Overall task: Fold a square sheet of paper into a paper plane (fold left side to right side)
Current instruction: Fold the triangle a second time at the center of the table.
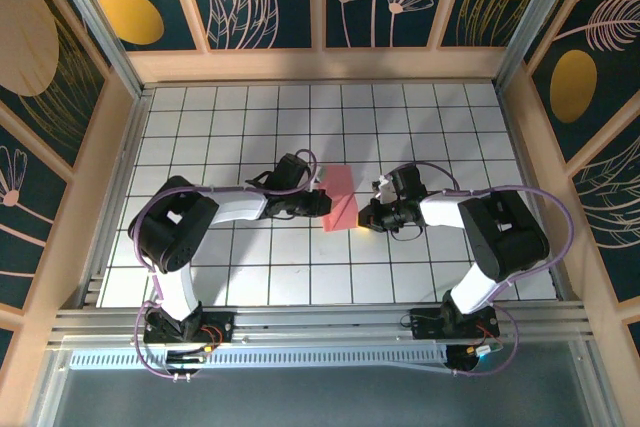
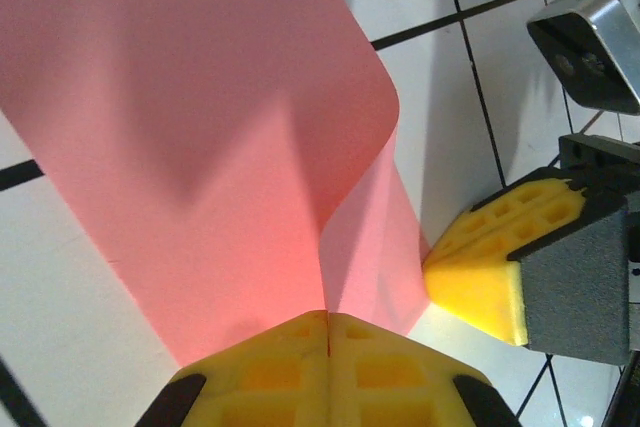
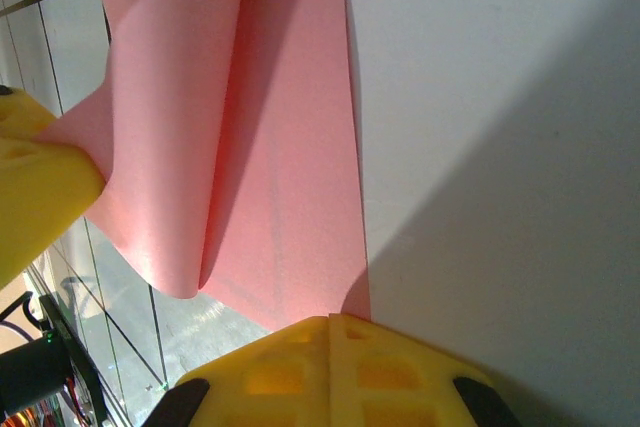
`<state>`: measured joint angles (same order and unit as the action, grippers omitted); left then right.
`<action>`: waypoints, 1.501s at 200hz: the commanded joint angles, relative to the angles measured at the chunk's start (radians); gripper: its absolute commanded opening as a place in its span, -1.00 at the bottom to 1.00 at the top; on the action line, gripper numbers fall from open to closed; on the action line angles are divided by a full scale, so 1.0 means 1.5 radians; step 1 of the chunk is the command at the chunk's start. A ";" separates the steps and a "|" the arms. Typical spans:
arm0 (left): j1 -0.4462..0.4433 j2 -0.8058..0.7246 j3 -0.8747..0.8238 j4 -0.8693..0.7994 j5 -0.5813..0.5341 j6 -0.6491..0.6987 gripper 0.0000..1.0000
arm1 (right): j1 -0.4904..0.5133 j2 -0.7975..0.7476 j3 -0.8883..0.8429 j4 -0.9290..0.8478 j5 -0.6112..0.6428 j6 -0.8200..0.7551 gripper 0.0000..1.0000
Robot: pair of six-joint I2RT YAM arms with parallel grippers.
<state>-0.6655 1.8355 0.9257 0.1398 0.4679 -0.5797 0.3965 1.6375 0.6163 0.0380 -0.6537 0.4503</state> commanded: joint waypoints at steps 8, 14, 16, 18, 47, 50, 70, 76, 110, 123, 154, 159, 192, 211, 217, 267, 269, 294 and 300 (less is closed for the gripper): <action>0.015 -0.006 0.026 -0.041 -0.016 0.034 -1.00 | 0.008 0.025 0.003 -0.040 0.048 -0.014 -1.00; 0.016 -0.005 0.027 -0.045 -0.017 0.037 -1.00 | 0.008 0.025 0.002 -0.040 0.048 -0.014 -1.00; 0.016 -0.004 0.027 -0.046 -0.017 0.039 -1.00 | 0.007 0.024 0.002 -0.041 0.048 -0.013 -1.00; 0.017 -0.004 0.028 -0.048 -0.017 0.040 -1.00 | 0.007 0.025 0.002 -0.040 0.048 -0.014 -1.00; 0.021 0.008 0.051 -0.068 -0.026 0.056 -1.00 | 0.007 0.025 0.002 -0.041 0.049 -0.014 -1.00; 0.022 0.010 0.054 -0.070 -0.027 0.057 -1.00 | 0.007 0.027 0.002 -0.041 0.049 -0.014 -1.00; 0.024 0.019 0.064 -0.081 -0.030 0.067 -1.00 | 0.007 0.027 0.002 -0.041 0.049 -0.014 -1.00; 0.024 0.022 0.066 -0.083 -0.032 0.070 -1.00 | 0.008 0.027 0.002 -0.042 0.049 -0.014 -1.00; 0.026 0.033 0.076 -0.091 -0.039 0.079 -1.00 | 0.007 0.029 0.002 -0.043 0.049 -0.015 -1.00; 0.027 0.037 0.079 -0.093 -0.040 0.082 -1.00 | 0.006 0.028 0.002 -0.043 0.050 -0.015 -1.00; 0.026 0.045 0.083 -0.099 -0.043 0.089 -1.00 | 0.006 0.032 0.004 -0.045 0.049 -0.017 -1.00; 0.027 0.046 0.084 -0.100 -0.043 0.090 -1.00 | 0.006 0.033 0.005 -0.046 0.050 -0.017 -1.00; 0.027 0.056 0.090 -0.098 -0.043 0.096 -1.00 | 0.007 0.036 0.006 -0.046 0.049 -0.018 -1.00; 0.027 0.063 0.097 -0.098 -0.042 0.098 -1.00 | 0.007 0.036 0.006 -0.046 0.049 -0.017 -1.00; 0.027 0.065 0.098 -0.098 -0.042 0.099 -1.00 | 0.006 0.036 0.006 -0.046 0.049 -0.017 -1.00; 0.027 0.072 0.094 -0.097 -0.045 0.098 -1.00 | 0.007 0.036 0.005 -0.047 0.050 -0.018 -1.00; 0.027 0.073 0.094 -0.097 -0.045 0.099 -1.00 | 0.006 0.036 0.005 -0.047 0.050 -0.018 -1.00; 0.027 0.076 0.094 -0.100 -0.051 0.101 -1.00 | 0.007 0.038 0.006 -0.047 0.049 -0.018 -1.00; 0.026 0.076 0.094 -0.100 -0.053 0.101 -1.00 | 0.007 0.038 0.006 -0.047 0.050 -0.019 -1.00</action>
<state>-0.6331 1.9282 1.0512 0.0032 0.4061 -0.4480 0.3965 1.6485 0.6296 0.0250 -0.6559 0.4500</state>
